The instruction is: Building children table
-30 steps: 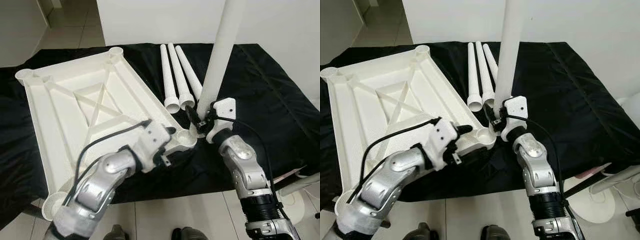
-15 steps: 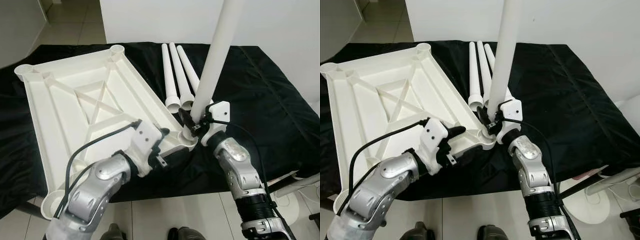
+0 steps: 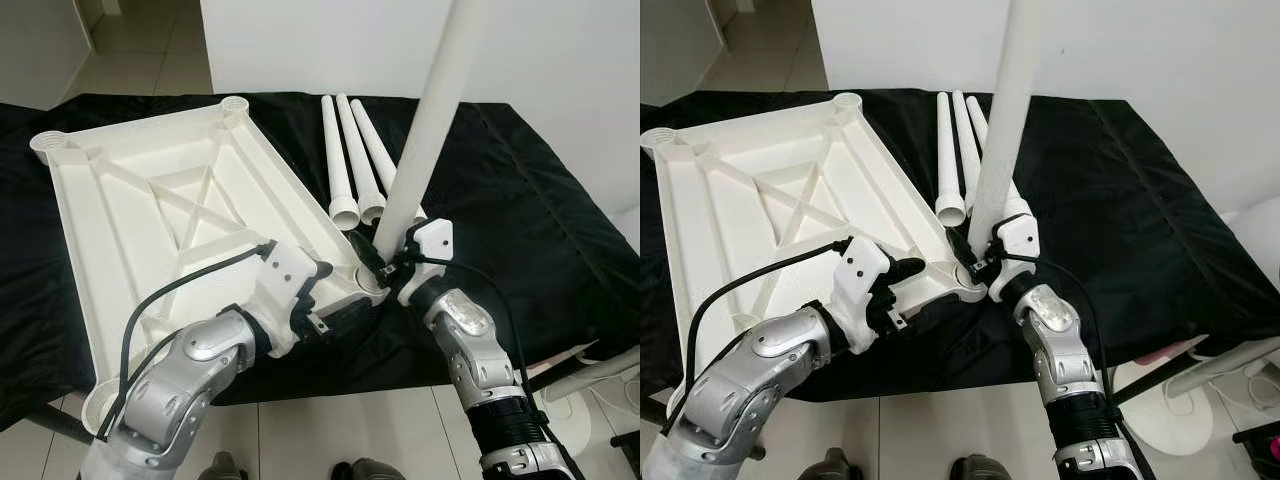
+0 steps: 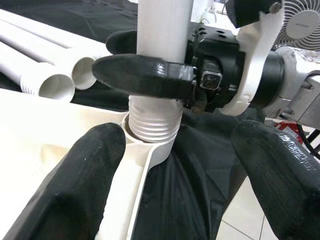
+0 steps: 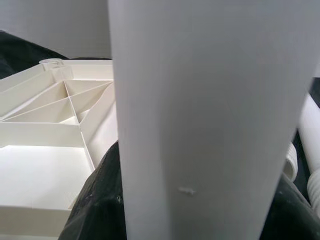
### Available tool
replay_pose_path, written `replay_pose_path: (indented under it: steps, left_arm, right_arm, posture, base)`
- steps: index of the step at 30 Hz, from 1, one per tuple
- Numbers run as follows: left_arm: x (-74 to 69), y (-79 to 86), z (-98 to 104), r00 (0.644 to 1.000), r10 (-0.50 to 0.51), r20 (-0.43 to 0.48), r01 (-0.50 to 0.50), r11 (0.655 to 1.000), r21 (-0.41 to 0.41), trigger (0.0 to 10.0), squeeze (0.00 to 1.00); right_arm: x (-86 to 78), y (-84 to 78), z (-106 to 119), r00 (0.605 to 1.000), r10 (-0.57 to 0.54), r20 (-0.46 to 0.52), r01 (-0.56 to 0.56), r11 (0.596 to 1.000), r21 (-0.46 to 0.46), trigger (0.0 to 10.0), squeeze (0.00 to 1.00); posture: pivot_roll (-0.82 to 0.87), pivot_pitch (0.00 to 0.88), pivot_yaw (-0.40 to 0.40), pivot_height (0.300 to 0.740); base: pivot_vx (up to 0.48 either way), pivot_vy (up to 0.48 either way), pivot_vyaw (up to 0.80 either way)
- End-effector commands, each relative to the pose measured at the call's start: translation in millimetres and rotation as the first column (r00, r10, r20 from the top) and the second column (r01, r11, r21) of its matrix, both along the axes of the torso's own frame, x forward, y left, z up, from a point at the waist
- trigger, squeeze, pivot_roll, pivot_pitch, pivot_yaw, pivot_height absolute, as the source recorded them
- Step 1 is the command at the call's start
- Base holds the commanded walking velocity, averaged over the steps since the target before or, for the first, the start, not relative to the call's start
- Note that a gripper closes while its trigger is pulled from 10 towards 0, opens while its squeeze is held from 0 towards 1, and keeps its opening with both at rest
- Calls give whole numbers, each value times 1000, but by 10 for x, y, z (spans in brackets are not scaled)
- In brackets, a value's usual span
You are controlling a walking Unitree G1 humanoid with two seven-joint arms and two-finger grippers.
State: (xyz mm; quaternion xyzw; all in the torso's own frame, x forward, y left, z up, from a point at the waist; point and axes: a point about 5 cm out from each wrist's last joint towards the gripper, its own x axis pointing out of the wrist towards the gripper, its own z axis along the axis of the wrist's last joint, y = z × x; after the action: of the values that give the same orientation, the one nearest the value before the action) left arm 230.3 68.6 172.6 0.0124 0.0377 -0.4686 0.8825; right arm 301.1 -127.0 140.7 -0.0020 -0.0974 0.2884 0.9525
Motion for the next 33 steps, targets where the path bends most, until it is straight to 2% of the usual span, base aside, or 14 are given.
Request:
replay_pose_path:
  steps: [1,6,11,15,19,24,33]
  left_arm:
    - [-25,19,32,1000,1,0,-1,1000,-2,10000,0]
    - [-13,45,63,1000,15,-1,-15,1000,2,10000,0]
    - [-9,56,76,1000,22,-3,-22,1000,3,10000,0]
    - [-6,64,86,1000,24,-6,-24,1000,1,10000,0]
    - [-6,64,86,1000,24,-6,-24,1000,1,10000,0]
    - [-4,86,120,999,32,-5,-32,999,3,10000,0]
    - [5,109,144,999,40,-3,-40,999,6,10000,0]
  right_arm:
    - [-55,-46,-222,996,-7,-90,6,1000,-13,10000,0]
    - [-67,-93,-303,997,-19,-71,15,998,-61,10000,0]
    - [-59,-86,-370,998,-10,-63,1,991,-132,10000,0]
    - [-51,-83,-408,998,-3,-62,-7,988,-156,10000,0]
    - [-51,-83,-408,998,-3,-62,-7,988,-156,10000,0]
    - [-50,-35,-464,997,49,-64,-58,985,-162,10000,0]
    - [-105,74,-430,993,119,-3,-118,986,-119,10000,0]
  posture:
    - [40,30,-59,740]
    - [40,48,-50,740]
    - [38,54,-46,740]
    - [36,68,-35,740]
    - [36,68,-35,740]
    - [46,71,-31,740]
    - [58,72,-29,740]
  base:
    - [0,0,0]
    - [0,0,0]
    - [0,0,0]
    - [0,0,0]
    - [0,0,0]
    - [0,0,0]
    - [0,0,0]
